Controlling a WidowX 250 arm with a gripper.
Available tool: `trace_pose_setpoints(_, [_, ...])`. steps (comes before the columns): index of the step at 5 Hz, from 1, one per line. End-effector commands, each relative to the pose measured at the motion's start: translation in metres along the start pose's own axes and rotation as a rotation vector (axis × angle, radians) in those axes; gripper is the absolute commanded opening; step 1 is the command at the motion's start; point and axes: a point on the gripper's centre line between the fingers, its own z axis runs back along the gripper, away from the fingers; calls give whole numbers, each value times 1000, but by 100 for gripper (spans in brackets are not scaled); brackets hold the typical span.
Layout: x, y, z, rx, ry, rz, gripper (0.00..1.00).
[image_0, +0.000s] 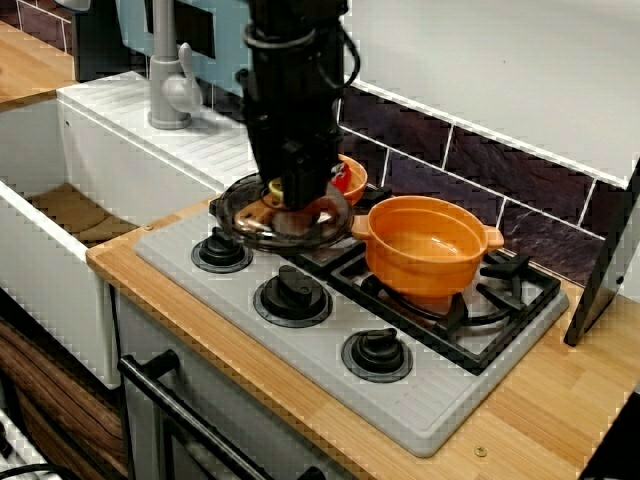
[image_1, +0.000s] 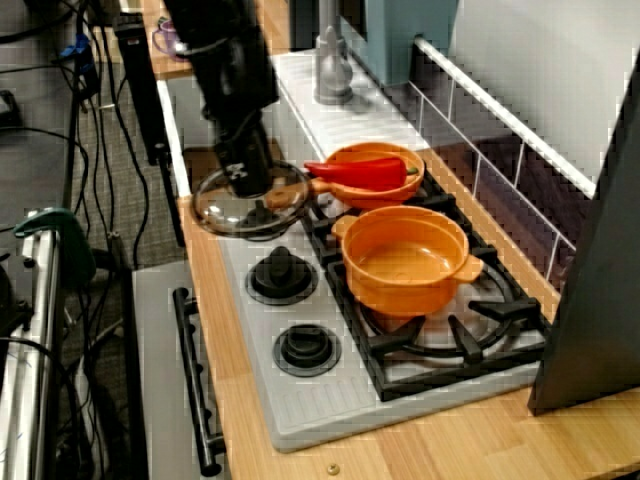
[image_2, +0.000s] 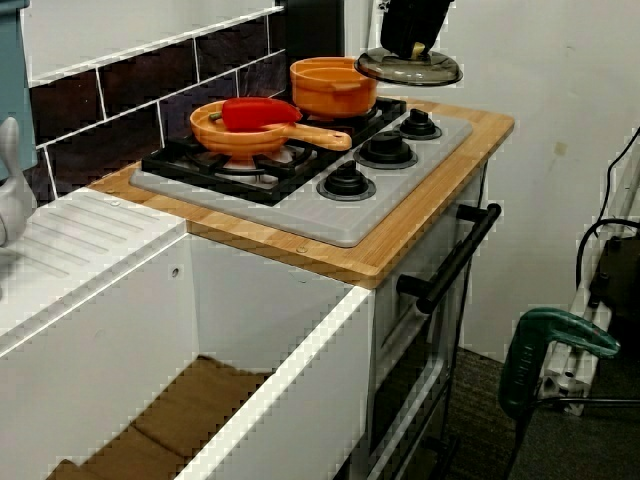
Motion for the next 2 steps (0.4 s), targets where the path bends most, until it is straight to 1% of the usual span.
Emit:
trace_pose_setpoints(1, [3,3,-17,34,-20,15,0])
trace_pose_setpoints(2, [12,6,-33,48,-7,28,0])
